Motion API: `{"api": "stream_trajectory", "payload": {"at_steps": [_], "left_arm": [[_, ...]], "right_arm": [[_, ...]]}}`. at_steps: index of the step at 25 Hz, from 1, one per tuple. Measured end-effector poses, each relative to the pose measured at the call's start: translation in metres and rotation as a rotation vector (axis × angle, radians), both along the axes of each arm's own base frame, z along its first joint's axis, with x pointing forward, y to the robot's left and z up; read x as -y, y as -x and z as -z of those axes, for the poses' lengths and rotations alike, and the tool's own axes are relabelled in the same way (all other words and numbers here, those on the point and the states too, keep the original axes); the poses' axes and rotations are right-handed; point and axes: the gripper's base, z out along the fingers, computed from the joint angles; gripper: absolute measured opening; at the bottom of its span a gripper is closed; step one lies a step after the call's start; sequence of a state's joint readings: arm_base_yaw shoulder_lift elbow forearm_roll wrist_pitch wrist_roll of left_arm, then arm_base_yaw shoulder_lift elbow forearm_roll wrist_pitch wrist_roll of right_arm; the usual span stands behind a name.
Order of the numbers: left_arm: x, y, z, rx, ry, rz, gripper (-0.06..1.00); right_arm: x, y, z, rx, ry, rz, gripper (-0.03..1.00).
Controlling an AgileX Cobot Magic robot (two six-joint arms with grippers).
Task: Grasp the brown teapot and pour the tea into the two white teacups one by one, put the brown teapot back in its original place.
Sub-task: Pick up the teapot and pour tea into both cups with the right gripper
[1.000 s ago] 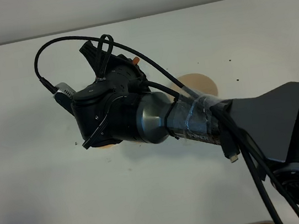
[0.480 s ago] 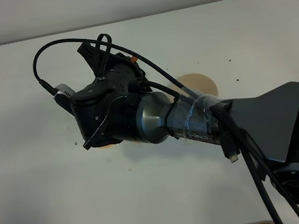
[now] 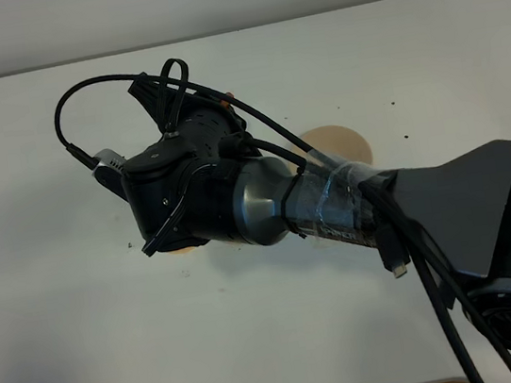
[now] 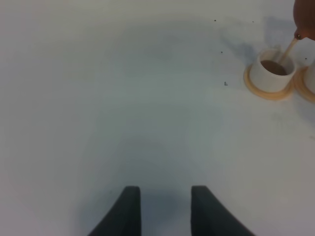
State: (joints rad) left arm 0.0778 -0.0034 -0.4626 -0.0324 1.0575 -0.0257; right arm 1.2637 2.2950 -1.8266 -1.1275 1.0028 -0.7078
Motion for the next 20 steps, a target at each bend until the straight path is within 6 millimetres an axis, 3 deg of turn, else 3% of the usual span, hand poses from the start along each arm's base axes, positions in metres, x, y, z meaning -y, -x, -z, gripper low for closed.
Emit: {"api": "stream_trajectory", "payload": {"at_steps": [20], "left_arm": [[0.0000, 0.0000, 0.0000, 0.000, 0.000, 0.000, 0.29]], "right_arm": [[-0.0014, -0.0003, -0.0008, 0.011, 0.002, -0.020, 0.13]]}}
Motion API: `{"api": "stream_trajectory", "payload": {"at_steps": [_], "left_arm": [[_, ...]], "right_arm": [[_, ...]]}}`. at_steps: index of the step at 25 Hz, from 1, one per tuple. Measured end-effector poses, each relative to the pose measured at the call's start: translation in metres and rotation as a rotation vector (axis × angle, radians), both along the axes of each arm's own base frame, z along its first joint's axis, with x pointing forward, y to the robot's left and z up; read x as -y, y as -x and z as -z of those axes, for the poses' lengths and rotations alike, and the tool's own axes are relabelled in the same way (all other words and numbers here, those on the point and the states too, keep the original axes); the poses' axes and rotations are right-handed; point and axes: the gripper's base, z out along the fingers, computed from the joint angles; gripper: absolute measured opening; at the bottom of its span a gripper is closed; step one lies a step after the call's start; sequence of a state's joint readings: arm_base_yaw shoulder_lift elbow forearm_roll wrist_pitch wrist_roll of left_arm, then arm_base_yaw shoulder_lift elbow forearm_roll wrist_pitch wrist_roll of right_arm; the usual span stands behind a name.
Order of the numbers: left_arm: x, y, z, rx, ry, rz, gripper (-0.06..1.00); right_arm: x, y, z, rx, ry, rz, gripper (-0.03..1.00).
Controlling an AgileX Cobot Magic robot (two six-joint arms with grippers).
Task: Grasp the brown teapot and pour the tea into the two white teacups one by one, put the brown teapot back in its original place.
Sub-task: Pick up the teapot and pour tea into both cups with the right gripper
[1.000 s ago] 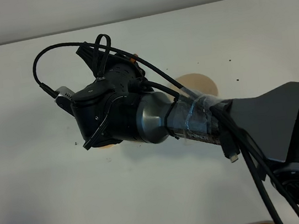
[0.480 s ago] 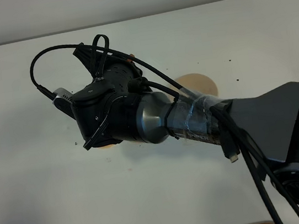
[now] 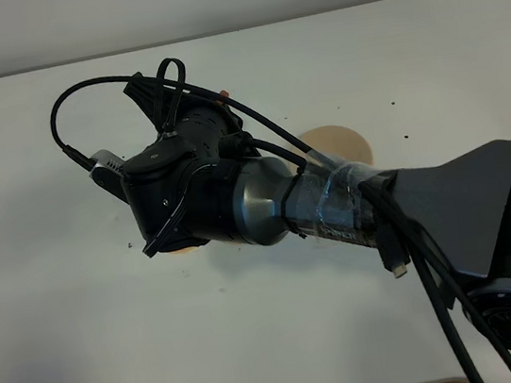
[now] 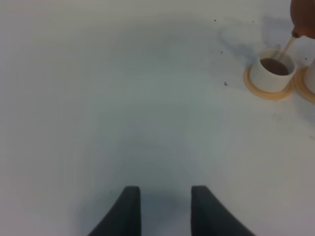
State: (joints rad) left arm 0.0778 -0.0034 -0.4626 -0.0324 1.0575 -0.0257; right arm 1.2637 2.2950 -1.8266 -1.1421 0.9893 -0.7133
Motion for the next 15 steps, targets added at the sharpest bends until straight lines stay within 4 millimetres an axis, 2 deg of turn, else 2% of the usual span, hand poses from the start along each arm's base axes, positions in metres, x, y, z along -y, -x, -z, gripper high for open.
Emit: {"api": "stream_trajectory", "payload": {"at_steps": [15], "left_arm": [[0.0000, 0.0000, 0.0000, 0.000, 0.000, 0.000, 0.29]], "right_arm": [[0.0046, 0.0045, 0.0073, -0.113, -0.118, 0.144, 0.13]]}}
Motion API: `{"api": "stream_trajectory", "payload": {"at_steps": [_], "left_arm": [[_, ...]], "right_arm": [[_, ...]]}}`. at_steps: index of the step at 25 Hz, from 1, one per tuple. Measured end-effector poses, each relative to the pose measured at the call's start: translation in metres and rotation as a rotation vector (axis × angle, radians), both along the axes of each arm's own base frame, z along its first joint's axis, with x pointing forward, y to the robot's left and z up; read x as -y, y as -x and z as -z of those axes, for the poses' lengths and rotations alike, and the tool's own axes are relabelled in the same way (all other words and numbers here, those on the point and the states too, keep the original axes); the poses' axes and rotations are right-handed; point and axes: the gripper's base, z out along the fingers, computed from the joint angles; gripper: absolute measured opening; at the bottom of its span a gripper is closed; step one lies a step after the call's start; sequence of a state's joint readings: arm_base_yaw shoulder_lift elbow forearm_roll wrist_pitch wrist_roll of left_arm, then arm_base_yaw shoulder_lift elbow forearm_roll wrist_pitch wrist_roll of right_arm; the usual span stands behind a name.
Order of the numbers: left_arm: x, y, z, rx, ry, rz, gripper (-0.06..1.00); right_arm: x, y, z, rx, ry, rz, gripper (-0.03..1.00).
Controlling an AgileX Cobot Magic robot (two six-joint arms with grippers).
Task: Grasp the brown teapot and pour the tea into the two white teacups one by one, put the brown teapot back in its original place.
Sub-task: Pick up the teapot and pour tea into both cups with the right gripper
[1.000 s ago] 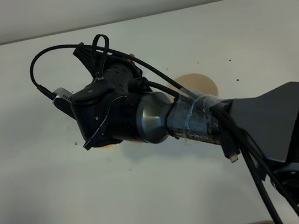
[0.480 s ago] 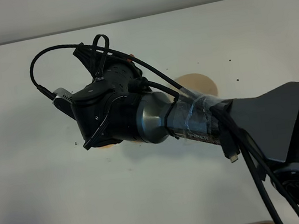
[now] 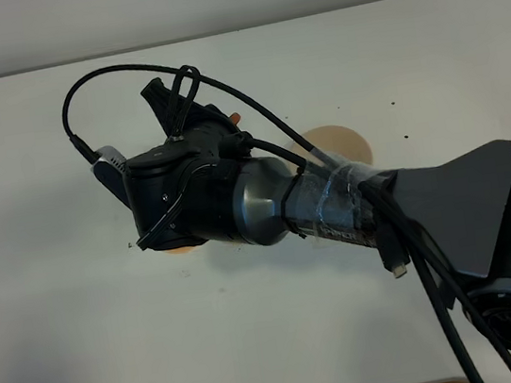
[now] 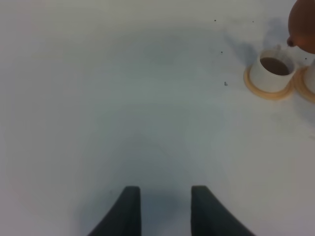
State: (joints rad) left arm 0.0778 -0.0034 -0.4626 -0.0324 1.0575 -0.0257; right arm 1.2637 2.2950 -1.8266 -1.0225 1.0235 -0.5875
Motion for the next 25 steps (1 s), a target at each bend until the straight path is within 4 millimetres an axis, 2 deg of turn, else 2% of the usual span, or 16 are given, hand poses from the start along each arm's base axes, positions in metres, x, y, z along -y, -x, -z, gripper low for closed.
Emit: {"api": "stream_trajectory", "payload": {"at_steps": [8, 19, 25], "left_arm": [[0.000, 0.000, 0.000, 0.000, 0.000, 0.000, 0.29], [0.000, 0.000, 0.000, 0.000, 0.000, 0.000, 0.29], [0.000, 0.000, 0.000, 0.000, 0.000, 0.000, 0.29]], "right_arm": [[0.006, 0.005, -0.003, -0.090, -0.090, 0.131, 0.13], [0.028, 0.027, -0.053, -0.323, -0.341, 0.438, 0.13], [0.030, 0.042, -0.052, -0.503, -0.401, 0.566, 0.13]]}}
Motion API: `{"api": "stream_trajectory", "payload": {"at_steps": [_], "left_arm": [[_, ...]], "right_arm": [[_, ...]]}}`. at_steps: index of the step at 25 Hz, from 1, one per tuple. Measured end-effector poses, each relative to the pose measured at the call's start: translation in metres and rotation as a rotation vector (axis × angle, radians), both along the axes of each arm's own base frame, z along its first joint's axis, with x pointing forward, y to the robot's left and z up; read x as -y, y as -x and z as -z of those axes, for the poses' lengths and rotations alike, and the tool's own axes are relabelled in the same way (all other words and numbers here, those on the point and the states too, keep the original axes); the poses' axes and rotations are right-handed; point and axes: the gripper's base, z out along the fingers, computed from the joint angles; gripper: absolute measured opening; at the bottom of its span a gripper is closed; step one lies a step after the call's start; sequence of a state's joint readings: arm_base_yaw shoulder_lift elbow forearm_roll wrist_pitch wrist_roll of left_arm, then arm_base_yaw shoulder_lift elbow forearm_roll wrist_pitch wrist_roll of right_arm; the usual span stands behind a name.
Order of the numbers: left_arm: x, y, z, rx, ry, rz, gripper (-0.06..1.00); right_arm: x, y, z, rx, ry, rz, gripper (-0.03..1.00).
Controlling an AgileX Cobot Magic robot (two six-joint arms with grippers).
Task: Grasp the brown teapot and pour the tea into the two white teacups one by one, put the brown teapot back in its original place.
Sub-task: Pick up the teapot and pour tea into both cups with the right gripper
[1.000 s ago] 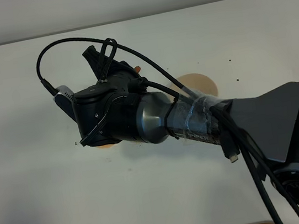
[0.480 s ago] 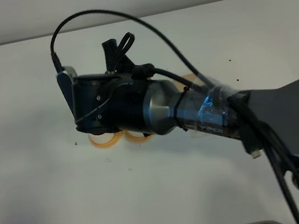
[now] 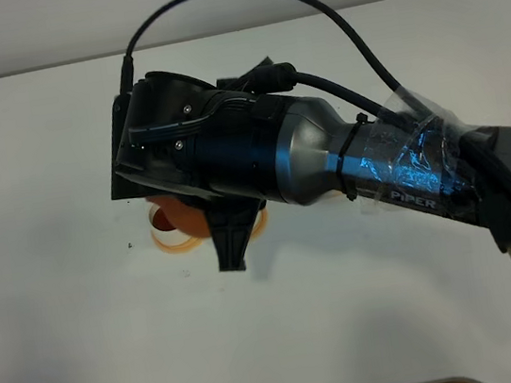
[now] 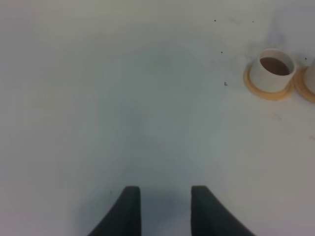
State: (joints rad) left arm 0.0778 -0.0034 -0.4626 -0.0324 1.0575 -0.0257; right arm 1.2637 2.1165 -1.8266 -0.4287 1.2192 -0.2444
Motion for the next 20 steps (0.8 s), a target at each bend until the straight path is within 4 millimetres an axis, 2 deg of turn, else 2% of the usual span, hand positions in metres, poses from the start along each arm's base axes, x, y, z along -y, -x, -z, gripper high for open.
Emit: {"api": "stream_trajectory", "payload": {"at_steps": [5, 9, 15, 20], "left_arm": [[0.000, 0.000, 0.000, 0.000, 0.000, 0.000, 0.29], [0.000, 0.000, 0.000, 0.000, 0.000, 0.000, 0.29], [0.000, 0.000, 0.000, 0.000, 0.000, 0.000, 0.29], [0.000, 0.000, 0.000, 0.000, 0.000, 0.000, 0.29]], "right_arm": [[-0.005, 0.015, 0.005, -0.177, -0.076, 0.037, 0.13], [-0.012, 0.020, 0.007, -0.244, -0.142, 0.028, 0.13], [-0.020, 0.020, 0.022, -0.257, -0.154, -0.015, 0.13], [-0.018, 0.019, 0.020, -0.231, -0.137, -0.048, 0.13]]}}
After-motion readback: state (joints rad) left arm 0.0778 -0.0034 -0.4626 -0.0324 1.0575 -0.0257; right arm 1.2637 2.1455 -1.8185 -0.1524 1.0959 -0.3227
